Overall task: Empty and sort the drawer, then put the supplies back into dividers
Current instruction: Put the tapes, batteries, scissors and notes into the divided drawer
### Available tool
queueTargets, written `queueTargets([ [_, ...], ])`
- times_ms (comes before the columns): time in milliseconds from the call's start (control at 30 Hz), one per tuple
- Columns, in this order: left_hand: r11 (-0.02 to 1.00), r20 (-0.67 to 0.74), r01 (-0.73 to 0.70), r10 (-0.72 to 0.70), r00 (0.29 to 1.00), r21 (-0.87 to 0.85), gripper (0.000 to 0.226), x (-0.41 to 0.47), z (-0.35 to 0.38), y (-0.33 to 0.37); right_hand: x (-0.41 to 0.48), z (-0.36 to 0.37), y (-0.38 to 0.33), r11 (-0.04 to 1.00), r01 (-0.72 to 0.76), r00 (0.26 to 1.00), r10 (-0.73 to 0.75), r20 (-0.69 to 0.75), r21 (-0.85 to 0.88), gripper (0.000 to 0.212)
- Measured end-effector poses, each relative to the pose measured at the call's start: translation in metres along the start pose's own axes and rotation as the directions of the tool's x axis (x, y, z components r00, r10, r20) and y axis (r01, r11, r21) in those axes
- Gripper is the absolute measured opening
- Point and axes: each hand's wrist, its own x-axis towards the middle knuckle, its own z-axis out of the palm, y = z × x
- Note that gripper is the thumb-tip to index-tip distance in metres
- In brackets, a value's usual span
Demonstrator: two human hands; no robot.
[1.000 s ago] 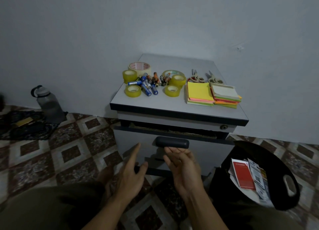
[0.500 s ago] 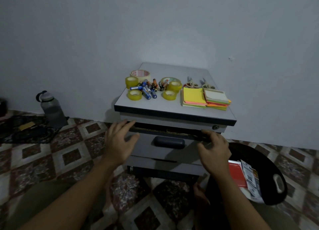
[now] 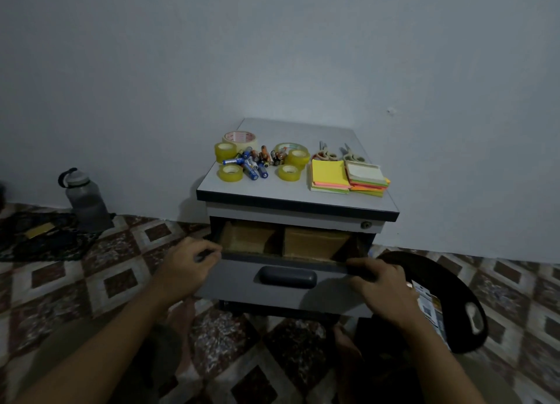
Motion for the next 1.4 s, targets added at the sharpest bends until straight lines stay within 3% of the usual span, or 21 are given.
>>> queueTargets([
  [100,0.999,0.015,0.036,-0.036,0.999,-0.031,0.015,-0.022,-0.010,0.002,-0.016,-0.008,0.006,0.994,0.056,0.998,-0.059,0.028,0.098,0.026],
  [300,0.998,0.054,0.061,-0.059,0.997,-0.034,0.013,-0.038,-0.029,0.009,-0.033,-0.025,0.006,0.999,-0.006,0.998,0.009,0.065,-0.044,0.011],
  [467,0.995,0.133,0.098,-0.094,0.987,-0.024,0.038,-0.001,-0.023,0.012,0.003,-0.024,0.002,1.000,-0.003,0.999,0.003,-0.039,0.004,0.031],
  [600,0.991,0.279,0.130,-0.133,0.951,0.028,0.054,0.028,-0.013,0.021,0.039,-0.015,0.005,0.996,-0.056,0.994,0.062,0.095,-0.064,0.056],
  [767,0.991,0.413,0.134,-0.122,0.903,0.001,0.069,0.038,-0.001,0.013,0.050,0.001,0.008,0.993,-0.093,0.972,0.106,0.209,-0.071,0.070],
  [900,0.992,0.430,0.117,-0.121,0.895,0.036,0.068,0.036,-0.003,0.006,0.049,0.002,0.013,0.993,-0.108,0.960,0.117,0.255,-0.048,0.075],
  [1167,0.995,0.443,0.100,-0.080,0.893,-0.023,0.061,0.003,-0.008,-0.002,0.022,0.003,0.024,0.990,-0.131,0.947,0.141,0.287,-0.055,0.055],
  [1400,0.985,0.460,0.169,-0.134,0.878,-0.036,0.057,-0.027,-0.019,-0.002,-0.004,-0.003,0.018,0.979,-0.127,0.922,0.175,0.345,-0.158,0.041],
])
